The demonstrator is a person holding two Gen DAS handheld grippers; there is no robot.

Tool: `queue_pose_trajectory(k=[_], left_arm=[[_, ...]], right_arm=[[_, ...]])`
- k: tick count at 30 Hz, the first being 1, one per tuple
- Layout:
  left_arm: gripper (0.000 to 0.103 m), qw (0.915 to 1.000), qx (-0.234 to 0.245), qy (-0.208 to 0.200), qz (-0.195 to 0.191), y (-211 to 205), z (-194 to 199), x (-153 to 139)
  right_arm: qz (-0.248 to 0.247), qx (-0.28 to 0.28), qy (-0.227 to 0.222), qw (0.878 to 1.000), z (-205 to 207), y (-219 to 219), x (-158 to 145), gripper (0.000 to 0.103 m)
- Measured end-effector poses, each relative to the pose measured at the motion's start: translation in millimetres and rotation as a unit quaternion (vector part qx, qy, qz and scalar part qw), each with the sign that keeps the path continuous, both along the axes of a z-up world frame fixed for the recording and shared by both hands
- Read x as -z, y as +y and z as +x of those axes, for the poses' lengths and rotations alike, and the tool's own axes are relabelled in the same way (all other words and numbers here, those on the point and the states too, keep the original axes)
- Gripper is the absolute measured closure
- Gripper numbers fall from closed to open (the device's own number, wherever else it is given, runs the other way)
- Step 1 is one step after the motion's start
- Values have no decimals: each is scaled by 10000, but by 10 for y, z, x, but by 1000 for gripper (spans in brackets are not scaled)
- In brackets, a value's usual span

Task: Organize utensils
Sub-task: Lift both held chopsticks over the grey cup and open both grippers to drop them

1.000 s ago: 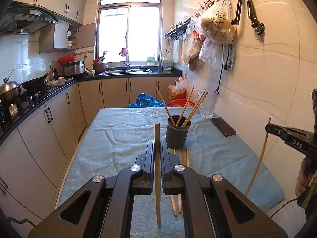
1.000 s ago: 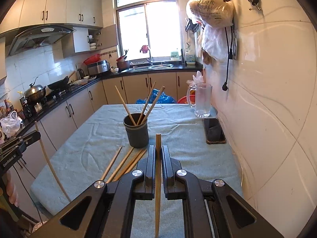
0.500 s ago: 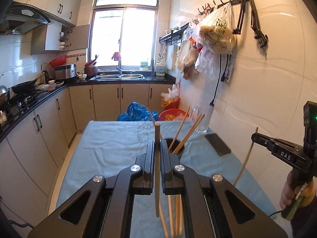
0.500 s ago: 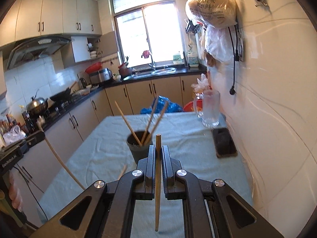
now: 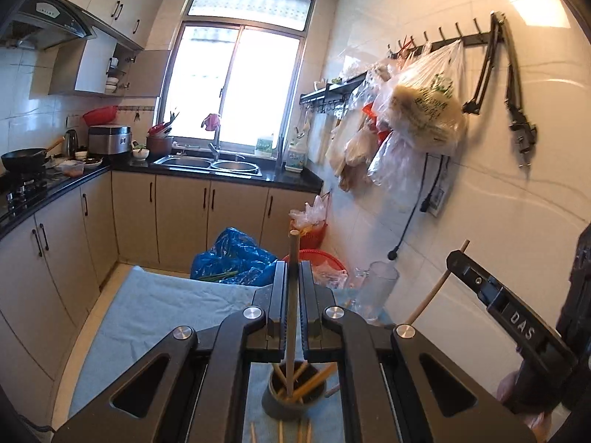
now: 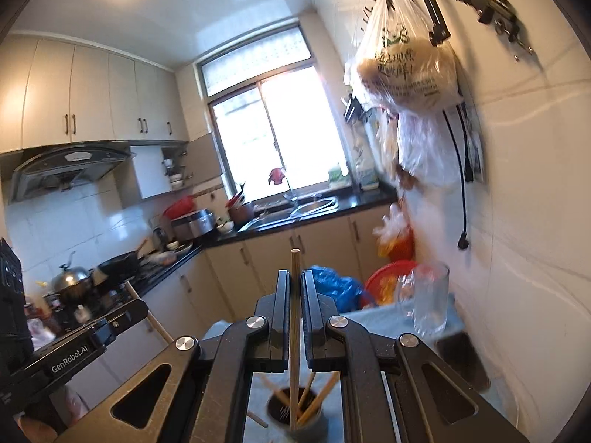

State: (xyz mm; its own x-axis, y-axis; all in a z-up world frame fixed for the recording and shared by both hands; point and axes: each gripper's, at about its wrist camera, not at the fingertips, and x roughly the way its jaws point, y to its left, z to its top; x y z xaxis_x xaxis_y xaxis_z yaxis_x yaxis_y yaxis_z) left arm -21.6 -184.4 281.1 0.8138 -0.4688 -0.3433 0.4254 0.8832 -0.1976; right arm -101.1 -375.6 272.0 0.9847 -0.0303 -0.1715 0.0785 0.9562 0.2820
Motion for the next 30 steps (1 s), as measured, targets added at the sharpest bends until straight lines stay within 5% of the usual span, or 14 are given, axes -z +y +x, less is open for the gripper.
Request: queue_pose_trajectory(k=[9,16,18,20,25,30], left_arm=[[98,9964,-10,839,98,-178,518,557],[92,9972,-78,736,97,-25,324,562],[79,9973,-97,730,52,28,248,526],[71,9976,-131,678,-25,109,144,470],[67,9985,-208,500,-74,322,-172,321],[54,9987,-398,291,-142,615,-559,212]], right_arm=[[178,37,769,9969,529,-88,575,96],[266,4,1105,9935,579,-161,810,95],[258,17,1131,9933,551,-164,804,82],[274,34,1072,9939,485,-174,761,58],[133,80,959,9953,267,-136,594,56],[29,122,845,9963,-101,-121,434,42]])
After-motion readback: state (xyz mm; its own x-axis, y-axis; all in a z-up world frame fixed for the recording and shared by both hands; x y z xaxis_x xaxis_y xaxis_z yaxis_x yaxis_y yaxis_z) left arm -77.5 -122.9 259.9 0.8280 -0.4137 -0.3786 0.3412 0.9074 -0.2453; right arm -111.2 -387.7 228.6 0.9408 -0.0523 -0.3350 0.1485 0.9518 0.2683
